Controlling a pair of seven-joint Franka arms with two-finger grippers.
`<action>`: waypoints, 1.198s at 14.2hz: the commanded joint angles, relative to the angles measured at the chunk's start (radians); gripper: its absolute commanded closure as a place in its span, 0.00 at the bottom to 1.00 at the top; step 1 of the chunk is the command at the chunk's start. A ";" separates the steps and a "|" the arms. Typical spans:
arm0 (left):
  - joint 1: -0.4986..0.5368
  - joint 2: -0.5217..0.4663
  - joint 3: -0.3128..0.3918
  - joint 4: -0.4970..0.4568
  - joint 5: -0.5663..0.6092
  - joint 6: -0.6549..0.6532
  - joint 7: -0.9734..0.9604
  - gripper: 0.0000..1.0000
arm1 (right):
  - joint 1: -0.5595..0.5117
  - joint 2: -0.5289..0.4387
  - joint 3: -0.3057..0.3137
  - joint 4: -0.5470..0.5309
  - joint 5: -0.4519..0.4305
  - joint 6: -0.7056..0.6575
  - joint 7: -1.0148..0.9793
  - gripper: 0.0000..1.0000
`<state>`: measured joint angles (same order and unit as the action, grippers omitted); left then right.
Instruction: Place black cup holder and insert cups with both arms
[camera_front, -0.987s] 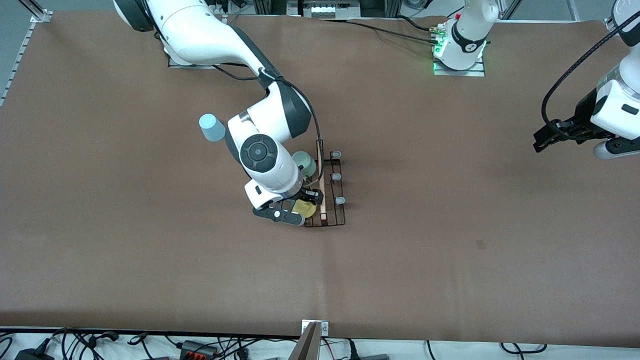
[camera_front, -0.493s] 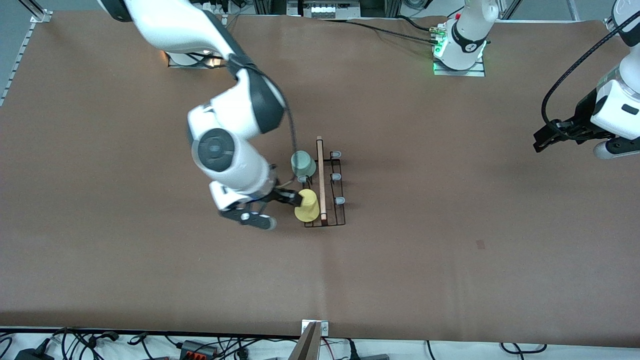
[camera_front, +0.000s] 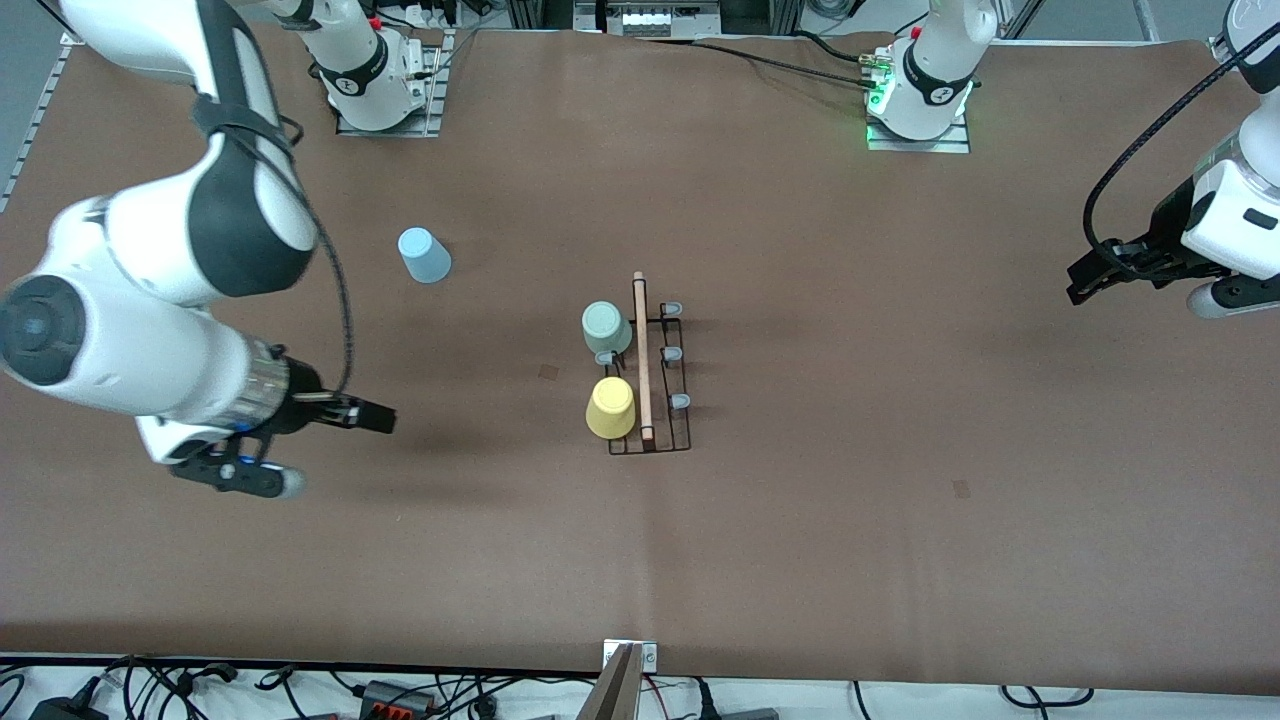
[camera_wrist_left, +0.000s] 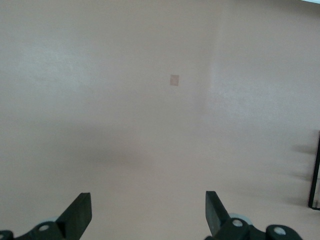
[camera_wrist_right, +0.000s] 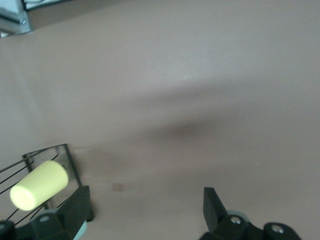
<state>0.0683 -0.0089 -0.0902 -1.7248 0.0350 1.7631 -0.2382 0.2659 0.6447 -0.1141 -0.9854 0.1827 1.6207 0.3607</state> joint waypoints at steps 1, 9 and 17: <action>-0.001 -0.003 0.004 0.005 0.010 -0.001 0.022 0.00 | -0.042 -0.065 0.019 -0.024 -0.071 -0.012 -0.045 0.00; -0.001 -0.003 0.004 0.005 0.008 -0.001 0.022 0.00 | -0.263 -0.359 0.031 -0.357 -0.109 0.096 -0.388 0.00; -0.001 -0.003 0.003 0.005 0.008 -0.001 0.023 0.00 | -0.258 -0.606 0.031 -0.726 -0.163 0.177 -0.391 0.00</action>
<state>0.0685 -0.0088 -0.0900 -1.7248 0.0350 1.7631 -0.2349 0.0106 0.2017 -0.0912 -1.4751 0.0380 1.7071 -0.0231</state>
